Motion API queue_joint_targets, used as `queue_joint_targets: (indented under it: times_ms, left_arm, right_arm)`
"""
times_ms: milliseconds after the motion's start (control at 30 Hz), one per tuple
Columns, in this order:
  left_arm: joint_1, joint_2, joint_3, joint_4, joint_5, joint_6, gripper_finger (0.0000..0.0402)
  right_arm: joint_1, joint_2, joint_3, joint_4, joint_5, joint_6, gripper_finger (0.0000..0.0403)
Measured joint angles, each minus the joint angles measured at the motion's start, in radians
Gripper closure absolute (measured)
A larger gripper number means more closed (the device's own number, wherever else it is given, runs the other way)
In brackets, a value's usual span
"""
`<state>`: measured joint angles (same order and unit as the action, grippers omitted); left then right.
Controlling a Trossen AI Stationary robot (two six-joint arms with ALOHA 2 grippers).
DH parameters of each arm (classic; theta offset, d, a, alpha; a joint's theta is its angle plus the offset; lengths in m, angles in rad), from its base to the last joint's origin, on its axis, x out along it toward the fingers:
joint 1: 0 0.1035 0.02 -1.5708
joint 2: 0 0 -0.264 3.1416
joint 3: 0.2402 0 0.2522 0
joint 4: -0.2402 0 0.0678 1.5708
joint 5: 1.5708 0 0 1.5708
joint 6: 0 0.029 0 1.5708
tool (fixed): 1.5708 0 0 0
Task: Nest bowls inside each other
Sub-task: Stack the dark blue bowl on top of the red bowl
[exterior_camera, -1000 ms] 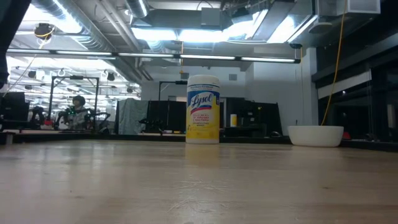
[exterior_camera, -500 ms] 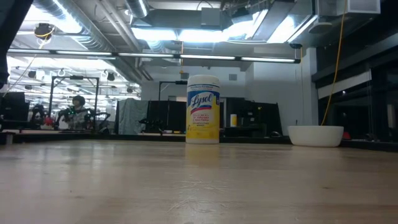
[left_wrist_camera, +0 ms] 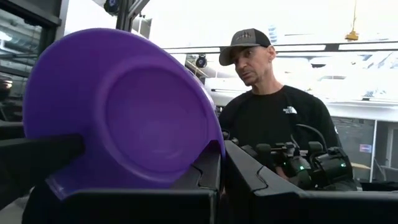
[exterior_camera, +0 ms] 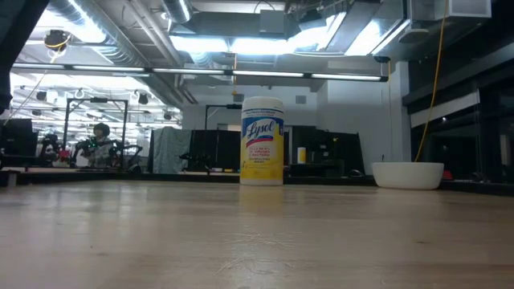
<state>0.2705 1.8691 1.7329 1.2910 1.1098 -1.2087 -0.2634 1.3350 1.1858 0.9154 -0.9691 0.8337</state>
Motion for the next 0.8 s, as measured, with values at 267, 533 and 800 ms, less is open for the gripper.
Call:
queue_joint_targets:
  times_ms: [267, 533, 800]
  left_arm:
    - [0.006, 0.001, 0.000, -0.008, -0.014, -0.015, 0.0394]
    - [0.016, 0.003, -0.001, -0.056, 0.008, -0.069, 0.0335]
    - [0.029, 0.003, -0.001, -0.053, 0.074, -0.097, 0.0282]
  right_arm:
    - [0.002, -0.001, 0.028, 0.038, -0.067, -0.034, 0.0383]
    - [-0.004, -0.001, 0.051, -0.010, -0.127, -0.004, 0.0398]
    - [-0.006, 0.000, 0.050, -0.024, -0.152, 0.058, 0.0400]
